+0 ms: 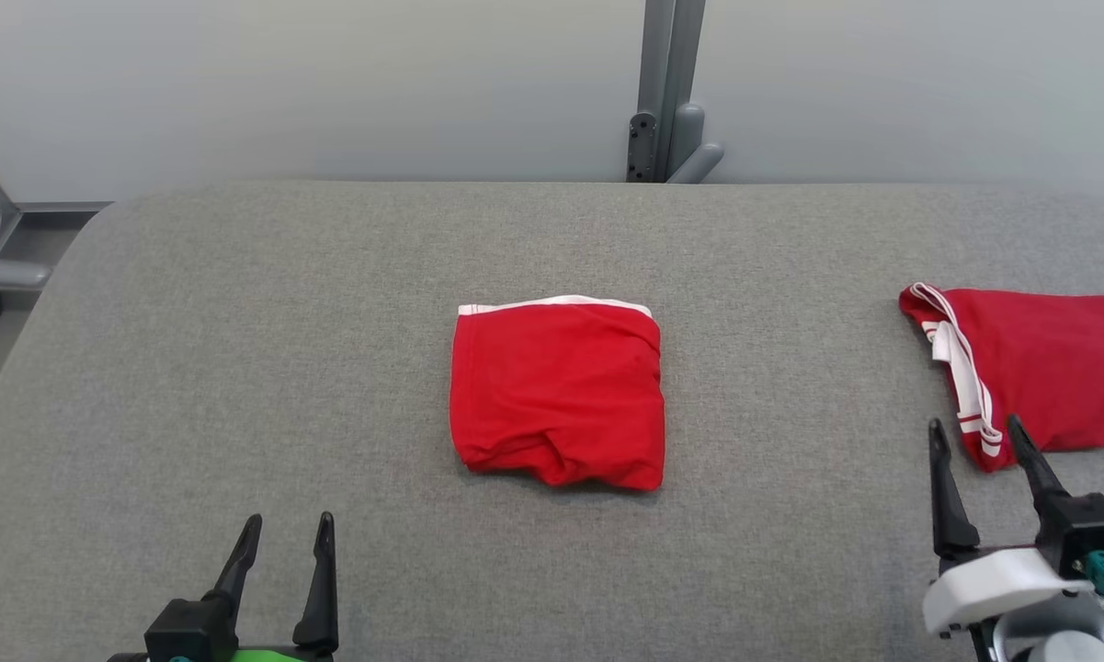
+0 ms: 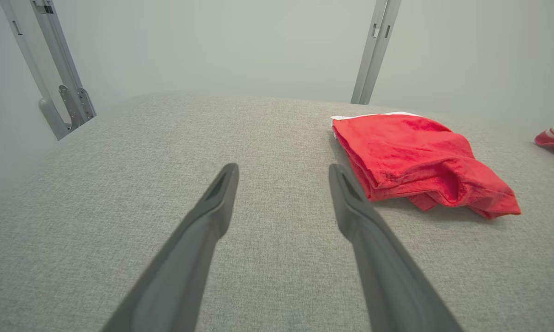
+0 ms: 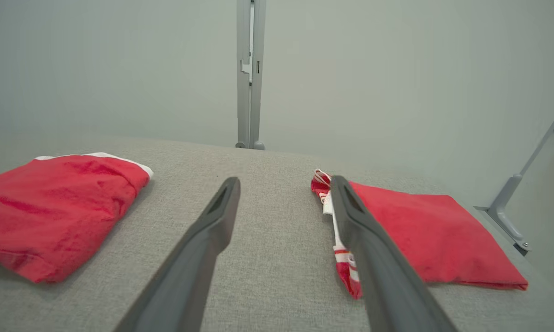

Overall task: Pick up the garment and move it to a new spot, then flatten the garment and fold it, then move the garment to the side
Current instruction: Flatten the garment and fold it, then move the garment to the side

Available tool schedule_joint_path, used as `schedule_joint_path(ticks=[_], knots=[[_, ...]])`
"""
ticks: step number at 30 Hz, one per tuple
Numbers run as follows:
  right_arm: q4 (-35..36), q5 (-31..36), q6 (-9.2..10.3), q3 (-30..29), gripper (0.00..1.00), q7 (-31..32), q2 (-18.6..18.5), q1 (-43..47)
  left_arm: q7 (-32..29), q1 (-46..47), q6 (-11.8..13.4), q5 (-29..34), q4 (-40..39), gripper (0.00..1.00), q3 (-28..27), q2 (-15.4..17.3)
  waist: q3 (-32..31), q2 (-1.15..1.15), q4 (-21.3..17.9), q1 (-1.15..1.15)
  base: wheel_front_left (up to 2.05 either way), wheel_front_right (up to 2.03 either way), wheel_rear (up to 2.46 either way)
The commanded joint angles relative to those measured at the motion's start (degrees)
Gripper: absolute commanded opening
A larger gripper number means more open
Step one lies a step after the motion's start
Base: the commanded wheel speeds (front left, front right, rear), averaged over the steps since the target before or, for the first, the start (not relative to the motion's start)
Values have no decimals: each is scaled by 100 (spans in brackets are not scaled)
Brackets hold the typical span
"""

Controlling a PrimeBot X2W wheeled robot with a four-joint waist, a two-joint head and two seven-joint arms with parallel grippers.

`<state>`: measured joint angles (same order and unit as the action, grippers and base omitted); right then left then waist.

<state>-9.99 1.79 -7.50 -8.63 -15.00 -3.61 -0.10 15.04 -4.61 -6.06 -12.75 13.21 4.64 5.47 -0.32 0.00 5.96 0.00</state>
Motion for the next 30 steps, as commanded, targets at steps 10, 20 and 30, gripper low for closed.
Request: schedule_joint_path(ticks=[10, 20, 30], knots=[[-224, -59, 3, -308, 100, -21, 67, 297, 15, 43, -93, 89, 87, 100, -75, -38, 21, 0, -95, 0, 0, 0, 0], [-275, -133, 3, -238, 100, -22, 69, 182, 15, 58, -124, 122, 35, 100, -119, -91, 105, 0, -47, 0, 0, 0, 0], [-421, -1895, 3, 791, 100, 1223, 57, -1012, 15, 315, -143, 49, -18, 100, -97, -159, 581, 0, 72, 0, 0, 0, 0]])
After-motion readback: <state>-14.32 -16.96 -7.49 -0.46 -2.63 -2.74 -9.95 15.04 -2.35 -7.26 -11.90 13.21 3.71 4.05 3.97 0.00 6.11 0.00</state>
